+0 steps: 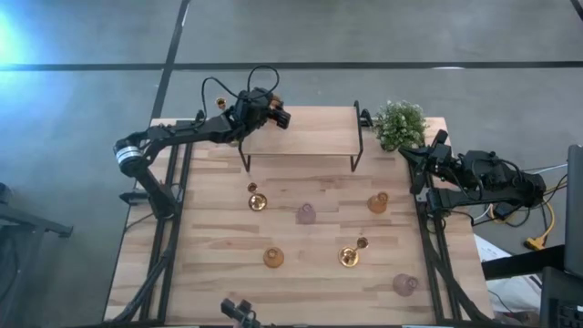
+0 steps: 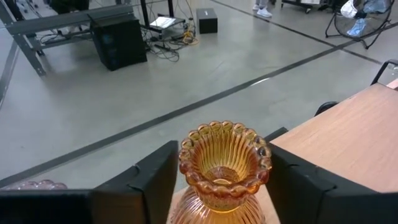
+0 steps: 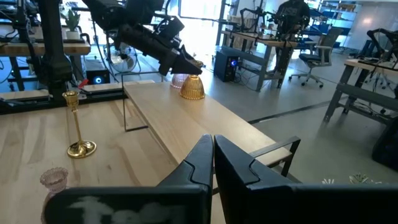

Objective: Pick & Place candle stick holders
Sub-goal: Put the bottom left yellow glass candle holder on the shelf aligned with the other glass candle holder

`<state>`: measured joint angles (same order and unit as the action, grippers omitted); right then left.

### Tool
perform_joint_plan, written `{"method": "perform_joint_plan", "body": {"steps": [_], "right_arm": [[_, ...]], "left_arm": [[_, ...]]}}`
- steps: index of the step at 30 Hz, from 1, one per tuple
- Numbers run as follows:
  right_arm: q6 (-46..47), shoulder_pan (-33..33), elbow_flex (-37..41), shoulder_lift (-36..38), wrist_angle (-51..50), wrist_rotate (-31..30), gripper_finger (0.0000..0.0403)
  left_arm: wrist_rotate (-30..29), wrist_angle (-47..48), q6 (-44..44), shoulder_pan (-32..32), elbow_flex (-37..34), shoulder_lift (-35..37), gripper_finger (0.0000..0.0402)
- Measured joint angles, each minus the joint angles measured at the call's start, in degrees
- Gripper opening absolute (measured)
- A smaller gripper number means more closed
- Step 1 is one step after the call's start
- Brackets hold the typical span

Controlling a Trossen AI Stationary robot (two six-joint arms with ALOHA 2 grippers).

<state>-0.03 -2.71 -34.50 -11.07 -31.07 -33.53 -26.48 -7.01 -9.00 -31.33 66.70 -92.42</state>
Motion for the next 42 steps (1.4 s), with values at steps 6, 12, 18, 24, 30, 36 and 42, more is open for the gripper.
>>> {"method": "perform_joint_plan", "body": {"steps": [6,12,18,24,30,36,42], "right_arm": [[0.0,0.0,0.0,0.0,0.0,0.0,0.0008],[0.0,0.0,0.0,0.0,0.0,0.0,0.0008],[0.0,0.0,0.0,0.0,0.0,0.0,0.0008],[0.0,0.0,0.0,0.0,0.0,0.0,0.0008],[0.0,0.0,0.0,0.0,0.0,0.0,0.0008],[0.0,0.0,0.0,0.0,0.0,0.0,0.0008],[0.0,0.0,0.0,0.0,0.0,0.0,0.0008]], "left_arm": [[0.0,0.1,0.0,0.0,0.0,0.0,0.0274],[0.3,0.0,0.0,0.0,0.0,0.0,0.0275],[1.1,-1.8,0.3,0.1,0.0,0.1,0.0275],[1.1,-2.1,1.9,0.2,0.0,0.6,0.0274],[1.1,-2.8,2.4,0.2,0.1,0.6,0.0273],[1.1,-4.0,2.8,0.3,0.1,0.6,0.0273],[1.1,-4.6,3.6,0.5,0.8,0.6,0.0273]]}}
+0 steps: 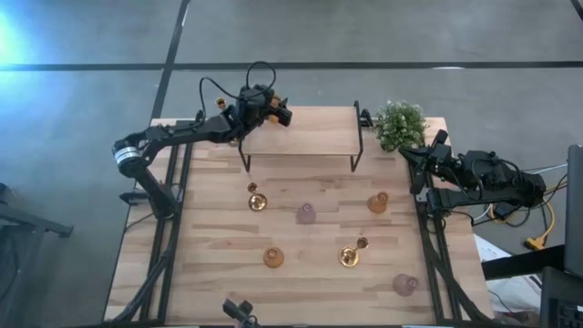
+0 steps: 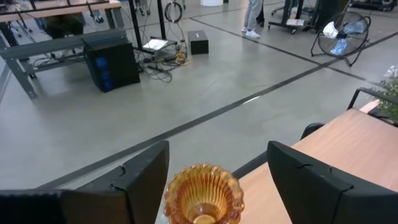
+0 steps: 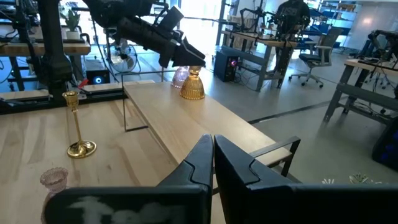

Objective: Pick & Place candle stick holders
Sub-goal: Put the bottom left yellow glass candle holder on the shelf aligned with the other glass candle holder

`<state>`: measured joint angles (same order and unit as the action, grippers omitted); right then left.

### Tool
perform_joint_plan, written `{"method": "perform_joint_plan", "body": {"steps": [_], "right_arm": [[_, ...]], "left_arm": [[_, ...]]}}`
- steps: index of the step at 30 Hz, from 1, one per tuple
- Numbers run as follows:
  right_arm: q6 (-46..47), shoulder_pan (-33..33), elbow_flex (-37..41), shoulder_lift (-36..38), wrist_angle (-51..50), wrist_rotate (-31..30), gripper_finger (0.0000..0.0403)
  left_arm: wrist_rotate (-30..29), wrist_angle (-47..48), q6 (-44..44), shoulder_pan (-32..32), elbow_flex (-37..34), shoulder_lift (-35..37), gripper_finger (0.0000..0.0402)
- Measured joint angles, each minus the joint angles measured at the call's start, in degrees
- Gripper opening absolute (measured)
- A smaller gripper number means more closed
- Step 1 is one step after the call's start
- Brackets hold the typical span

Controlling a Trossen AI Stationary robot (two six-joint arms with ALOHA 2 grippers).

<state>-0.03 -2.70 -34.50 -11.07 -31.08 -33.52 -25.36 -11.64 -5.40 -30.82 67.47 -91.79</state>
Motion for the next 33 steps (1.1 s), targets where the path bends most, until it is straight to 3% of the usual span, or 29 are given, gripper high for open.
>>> {"method": "perform_joint_plan", "body": {"steps": [12,22,29,33], "right_arm": [[0.0,0.0,0.0,0.0,0.0,0.0,0.0008],[0.0,0.0,0.0,0.0,0.0,0.0,0.0008],[0.0,0.0,0.0,0.0,0.0,0.0,0.0008],[0.0,0.0,0.0,0.0,0.0,0.0,0.0008]], "left_arm": [[-3.1,0.2,8.5,1.3,5.0,0.0,0.0273],[-4.5,2.5,14.3,6.4,14.4,0.3,0.0267],[-0.9,5.3,14.5,13.4,9.6,0.3,0.0185],[-0.8,-2.6,14.8,15.0,2.4,0.3,0.0120]]}}
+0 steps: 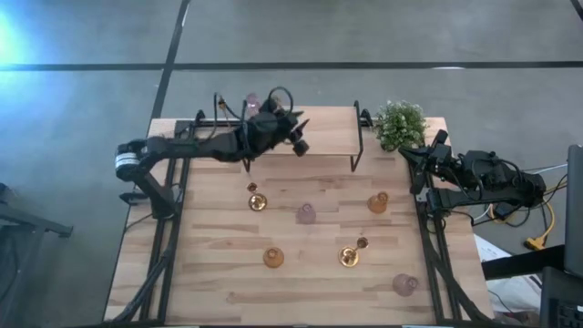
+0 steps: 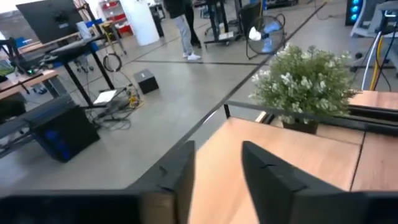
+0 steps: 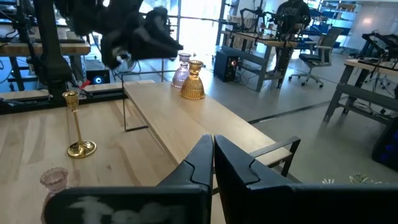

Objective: Pick & Place candle stick holders
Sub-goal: Put the bottom left yellow glass candle holder on the shelf aligned with the other glass candle holder

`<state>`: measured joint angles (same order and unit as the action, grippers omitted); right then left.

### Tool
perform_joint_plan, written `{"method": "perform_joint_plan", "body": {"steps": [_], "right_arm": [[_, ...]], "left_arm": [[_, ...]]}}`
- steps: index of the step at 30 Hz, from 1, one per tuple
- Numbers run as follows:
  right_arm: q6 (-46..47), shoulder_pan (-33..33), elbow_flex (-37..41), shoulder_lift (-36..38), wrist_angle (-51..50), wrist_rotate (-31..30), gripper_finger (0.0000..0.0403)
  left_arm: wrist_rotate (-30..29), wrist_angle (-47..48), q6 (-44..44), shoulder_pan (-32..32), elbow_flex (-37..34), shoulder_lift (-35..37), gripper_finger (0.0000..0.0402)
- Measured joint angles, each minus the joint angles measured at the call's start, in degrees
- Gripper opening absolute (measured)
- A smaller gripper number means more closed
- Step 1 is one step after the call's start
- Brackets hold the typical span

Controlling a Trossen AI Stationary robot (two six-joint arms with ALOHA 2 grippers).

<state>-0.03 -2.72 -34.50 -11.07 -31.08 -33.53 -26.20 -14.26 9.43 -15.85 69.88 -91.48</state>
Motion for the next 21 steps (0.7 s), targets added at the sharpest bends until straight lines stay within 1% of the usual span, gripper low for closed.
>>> {"method": "perform_joint_plan", "body": {"steps": [2,6,8,10,13,17,21], "right_arm": [[0.0,0.0,0.0,0.0,0.0,0.0,0.0008],[0.0,0.0,0.0,0.0,0.0,0.0,0.0008],[0.0,0.0,0.0,0.0,0.0,0.0,0.0008],[0.0,0.0,0.0,0.0,0.0,0.0,0.0008],[0.0,0.0,0.0,0.0,0.0,0.0,0.0008],[0.0,0.0,0.0,0.0,0.0,0.0,0.0008],[0.0,0.0,0.0,0.0,0.0,0.0,0.0008]], "left_arm": [[0.6,-4.8,0.0,0.1,-3.9,0.0,0.0089],[4.5,-14.5,-0.3,-0.3,-11.7,0.0,0.0030],[5.0,-18.5,-0.5,-0.7,-15.0,0.0,0.0009],[5.3,-22.6,-0.4,-1.4,-17.6,0.0,0.0007],[5.3,-26.3,-0.8,-3.0,-19.8,-0.1,0.0007],[5.6,-26.3,-3.2,-5.9,-20.2,-0.5,0.0004],[5.6,-26.2,-3.9,-8.0,-18.9,-1.0,0.0003]]}}
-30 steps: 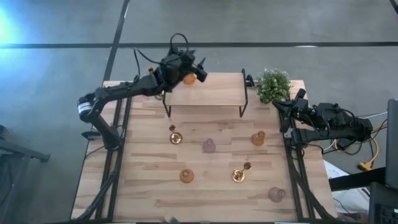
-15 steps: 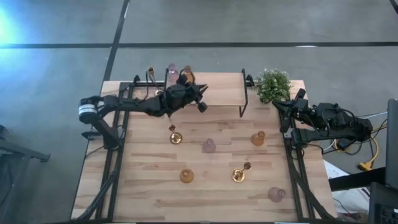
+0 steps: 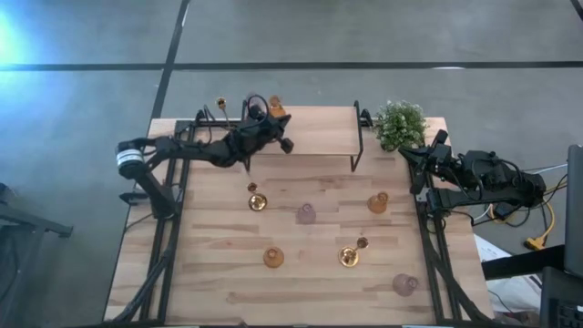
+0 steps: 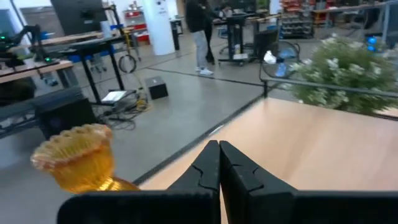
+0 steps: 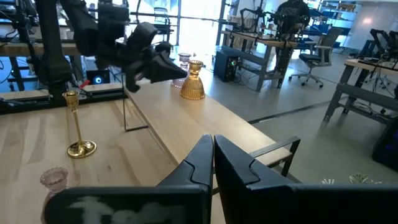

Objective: Pick & Place candle stick holders
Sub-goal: Put the bottom left yellow glass candle holder on the shelf aligned with the other glass candle holder

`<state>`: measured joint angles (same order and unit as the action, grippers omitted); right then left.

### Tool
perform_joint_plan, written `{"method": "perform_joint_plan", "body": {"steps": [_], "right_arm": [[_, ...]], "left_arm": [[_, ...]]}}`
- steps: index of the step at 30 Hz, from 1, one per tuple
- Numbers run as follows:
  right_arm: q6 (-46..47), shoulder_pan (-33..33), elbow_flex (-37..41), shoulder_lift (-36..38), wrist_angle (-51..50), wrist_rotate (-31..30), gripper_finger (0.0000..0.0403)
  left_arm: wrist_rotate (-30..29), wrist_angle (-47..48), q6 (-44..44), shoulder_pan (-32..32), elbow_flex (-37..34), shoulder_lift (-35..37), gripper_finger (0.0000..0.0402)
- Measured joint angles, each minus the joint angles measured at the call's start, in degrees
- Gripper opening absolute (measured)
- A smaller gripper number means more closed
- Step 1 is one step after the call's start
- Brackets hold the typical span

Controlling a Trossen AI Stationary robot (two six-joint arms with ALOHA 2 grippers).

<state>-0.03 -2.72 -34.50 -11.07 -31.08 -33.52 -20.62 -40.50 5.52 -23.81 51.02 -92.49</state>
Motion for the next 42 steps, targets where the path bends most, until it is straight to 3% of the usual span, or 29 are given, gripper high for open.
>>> {"method": "perform_joint_plan", "body": {"steps": [10,42], "right_arm": [[0.0,0.0,0.0,0.0,0.0,0.0,0.0008],[0.0,0.0,0.0,0.0,0.0,0.0,0.0008]], "left_arm": [[-2.2,2.4,-2.0,-2.7,4.1,-2.1,0.0001],[-7.5,3.2,-4.4,-5.0,4.1,-2.1,0.0000]]}}
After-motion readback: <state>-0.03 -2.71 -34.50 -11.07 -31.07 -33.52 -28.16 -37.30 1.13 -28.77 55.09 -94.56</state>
